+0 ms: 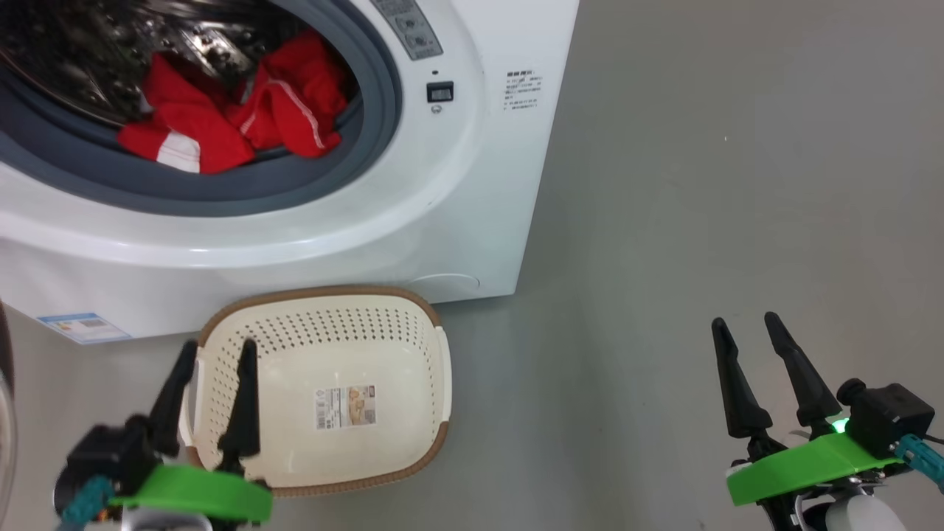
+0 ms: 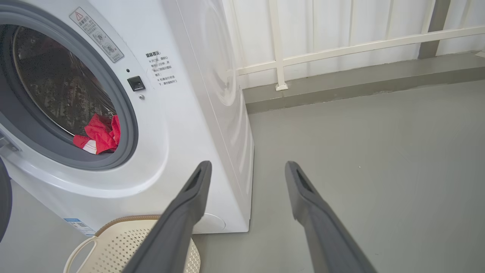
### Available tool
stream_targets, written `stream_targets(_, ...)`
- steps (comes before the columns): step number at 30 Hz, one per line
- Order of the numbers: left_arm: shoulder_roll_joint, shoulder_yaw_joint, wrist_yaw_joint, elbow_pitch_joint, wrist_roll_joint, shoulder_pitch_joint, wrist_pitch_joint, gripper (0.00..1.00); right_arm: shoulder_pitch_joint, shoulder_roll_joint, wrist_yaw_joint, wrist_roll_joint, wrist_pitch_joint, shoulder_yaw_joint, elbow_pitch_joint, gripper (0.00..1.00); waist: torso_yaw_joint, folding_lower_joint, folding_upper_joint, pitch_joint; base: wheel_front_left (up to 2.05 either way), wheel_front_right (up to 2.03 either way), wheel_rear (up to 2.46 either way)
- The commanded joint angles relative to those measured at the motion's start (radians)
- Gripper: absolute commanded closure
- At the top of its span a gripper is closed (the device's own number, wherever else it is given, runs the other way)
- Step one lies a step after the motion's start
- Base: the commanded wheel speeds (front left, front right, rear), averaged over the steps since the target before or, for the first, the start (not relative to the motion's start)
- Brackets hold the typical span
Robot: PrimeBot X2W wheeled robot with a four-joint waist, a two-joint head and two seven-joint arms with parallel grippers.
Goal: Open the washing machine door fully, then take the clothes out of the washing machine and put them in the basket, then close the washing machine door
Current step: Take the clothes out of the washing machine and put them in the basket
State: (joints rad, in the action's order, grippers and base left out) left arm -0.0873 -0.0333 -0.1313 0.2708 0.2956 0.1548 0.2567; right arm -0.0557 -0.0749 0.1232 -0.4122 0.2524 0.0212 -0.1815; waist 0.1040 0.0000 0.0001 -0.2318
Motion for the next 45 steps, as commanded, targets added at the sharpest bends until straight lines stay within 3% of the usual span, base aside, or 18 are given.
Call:
stream_targets(1, -0.019, -0.033, 0.001, -0.004, -0.017, 0.063, 0.005, 0.00, -0.032, -0.003, 0.008, 0.001, 0.009, 0.031, 0.026, 0.00, 0.010, 0.0000, -0.0001, -0.027, 0.00, 0.00, 0.00)
stream_targets(11, -0.065, -0.009, 0.001, 0.212, -0.034, 0.408, 0.005, 0.00, -0.102, 0.014, 0.008, -0.009, 0.009, 0.051, 0.032, 0.00, 0.071, 0.0000, -0.0001, -0.147, 0.00, 0.00, 0.00)
stream_targets(22, -0.178, 0.023, 0.001, 0.517, 0.028, 0.733, 0.005, 0.00, -0.156, 0.024, 0.008, -0.047, 0.009, 0.087, 0.031, 0.00, 0.176, 0.0000, -0.0001, -0.252, 0.00, 0.00, 0.00)
stream_targets(34, -0.263, 0.081, 0.001, 0.716, 0.019, 0.993, 0.005, 0.00, -0.196, 0.024, 0.008, -0.094, 0.009, 0.109, 0.042, 0.00, 0.224, 0.0000, -0.0001, -0.342, 0.00, 0.00, 0.00)
stream_targets(45, -0.316, 0.098, 0.040, 0.839, -0.033, 1.142, 0.005, 0.00, -0.222, 0.025, 0.008, -0.127, 0.009, 0.146, 0.051, 0.00, 0.271, 0.0000, -0.0001, -0.396, 0.00, 0.00, 0.00)
